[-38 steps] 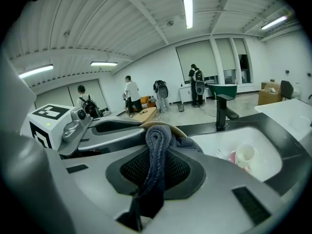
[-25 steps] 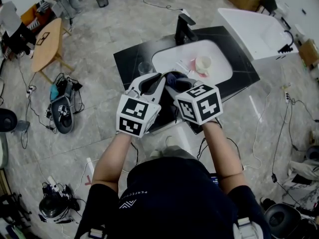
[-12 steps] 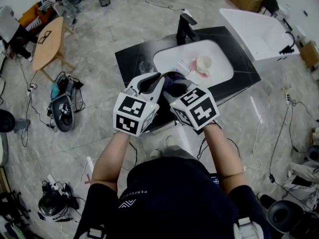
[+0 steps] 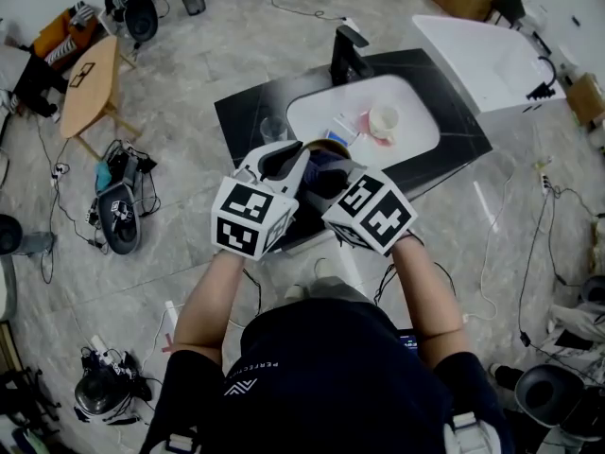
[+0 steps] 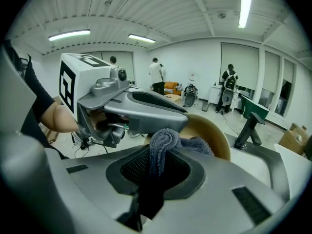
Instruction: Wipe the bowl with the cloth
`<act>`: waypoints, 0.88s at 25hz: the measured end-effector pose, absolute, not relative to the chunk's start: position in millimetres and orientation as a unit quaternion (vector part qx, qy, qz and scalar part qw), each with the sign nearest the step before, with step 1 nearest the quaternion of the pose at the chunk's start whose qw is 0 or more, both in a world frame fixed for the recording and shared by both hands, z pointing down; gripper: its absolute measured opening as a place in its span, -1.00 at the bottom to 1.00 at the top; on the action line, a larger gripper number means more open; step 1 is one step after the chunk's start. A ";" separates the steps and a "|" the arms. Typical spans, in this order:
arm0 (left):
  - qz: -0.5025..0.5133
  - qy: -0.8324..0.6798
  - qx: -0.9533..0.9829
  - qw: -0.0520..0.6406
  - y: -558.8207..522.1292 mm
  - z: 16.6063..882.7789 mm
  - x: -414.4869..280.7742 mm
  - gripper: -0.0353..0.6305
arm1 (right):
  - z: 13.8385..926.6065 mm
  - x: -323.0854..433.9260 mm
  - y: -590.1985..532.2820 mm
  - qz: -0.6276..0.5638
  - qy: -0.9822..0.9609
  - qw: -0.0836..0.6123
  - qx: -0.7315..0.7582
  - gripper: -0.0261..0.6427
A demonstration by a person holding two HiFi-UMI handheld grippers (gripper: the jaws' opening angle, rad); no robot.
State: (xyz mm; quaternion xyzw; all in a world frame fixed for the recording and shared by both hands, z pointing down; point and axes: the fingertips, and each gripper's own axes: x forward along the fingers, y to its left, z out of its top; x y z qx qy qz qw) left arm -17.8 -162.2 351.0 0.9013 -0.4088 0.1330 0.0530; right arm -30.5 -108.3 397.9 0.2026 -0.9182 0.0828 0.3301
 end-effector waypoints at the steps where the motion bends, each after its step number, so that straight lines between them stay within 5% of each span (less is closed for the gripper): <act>1: 0.135 -0.408 0.901 0.054 -161.5 352.9 -17.4 -0.81 | 399.1 -30.1 -105.2 0.082 -0.918 0.335 0.193 -0.68; 22: 0.136 -0.430 0.889 0.082 -171.3 373.6 -31.6 -0.82 | 411.5 18.8 -97.8 0.042 -0.889 0.410 0.200 -0.68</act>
